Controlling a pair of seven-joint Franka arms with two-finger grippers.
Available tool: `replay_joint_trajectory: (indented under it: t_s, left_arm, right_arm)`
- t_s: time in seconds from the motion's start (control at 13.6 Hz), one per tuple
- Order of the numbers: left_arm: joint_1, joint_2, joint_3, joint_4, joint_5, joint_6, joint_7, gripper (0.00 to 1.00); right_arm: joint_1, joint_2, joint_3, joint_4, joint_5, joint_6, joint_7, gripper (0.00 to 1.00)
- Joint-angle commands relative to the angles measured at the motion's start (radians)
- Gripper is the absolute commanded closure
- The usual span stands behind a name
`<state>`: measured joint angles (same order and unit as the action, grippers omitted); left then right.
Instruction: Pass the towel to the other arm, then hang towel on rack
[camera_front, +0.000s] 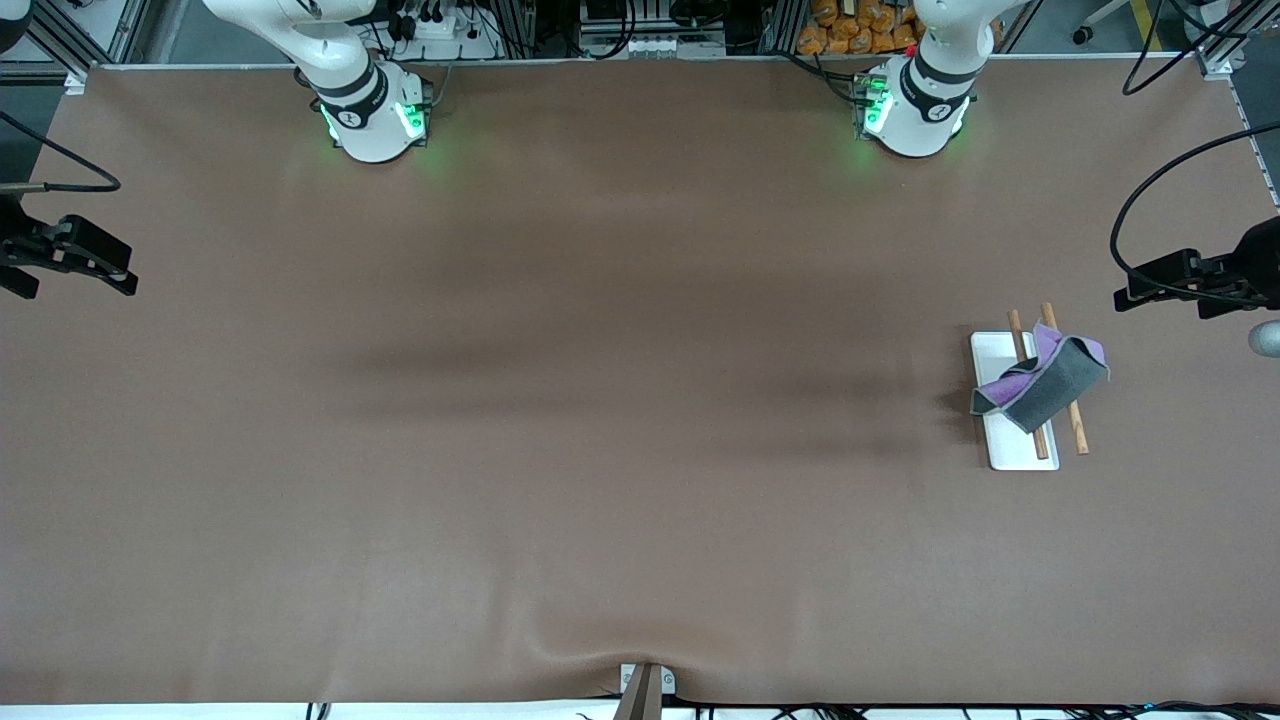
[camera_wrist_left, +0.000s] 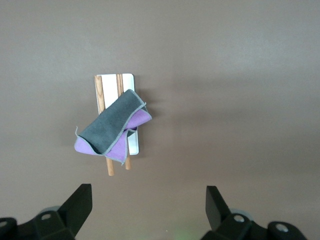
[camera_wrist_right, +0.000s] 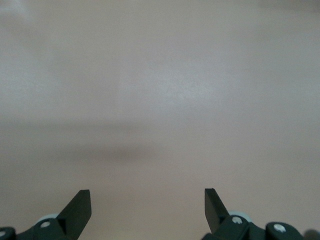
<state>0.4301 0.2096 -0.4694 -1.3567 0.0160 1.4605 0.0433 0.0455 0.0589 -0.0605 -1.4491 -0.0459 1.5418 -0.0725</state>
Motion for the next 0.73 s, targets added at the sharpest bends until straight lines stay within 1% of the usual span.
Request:
replay_joint_trajectory:
  t_s: [0.0,0.22,0.44,0.66]
  left_arm:
    - [-0.022,-0.019,-0.011,-0.001,0.053,0.017,-0.035,0.00]
    - [-0.024,-0.030,-0.040,-0.002,0.056,0.024,-0.098,0.00]
    - [-0.040,-0.029,-0.040,0.001,0.056,0.024,-0.082,0.00]
    - [-0.033,-0.030,-0.038,0.001,0.068,0.024,-0.079,0.00]
  right_arm:
    - [-0.007,0.013,0.007,0.030,-0.003,-0.017,0.003,0.00]
    - [-0.009,0.013,0.007,0.030,-0.003,-0.017,0.005,0.00]
    - [-0.025,0.013,0.007,0.030,0.000,-0.016,0.005,0.00]
    - [-0.035,0.012,0.011,0.030,0.001,-0.017,0.005,0.00]
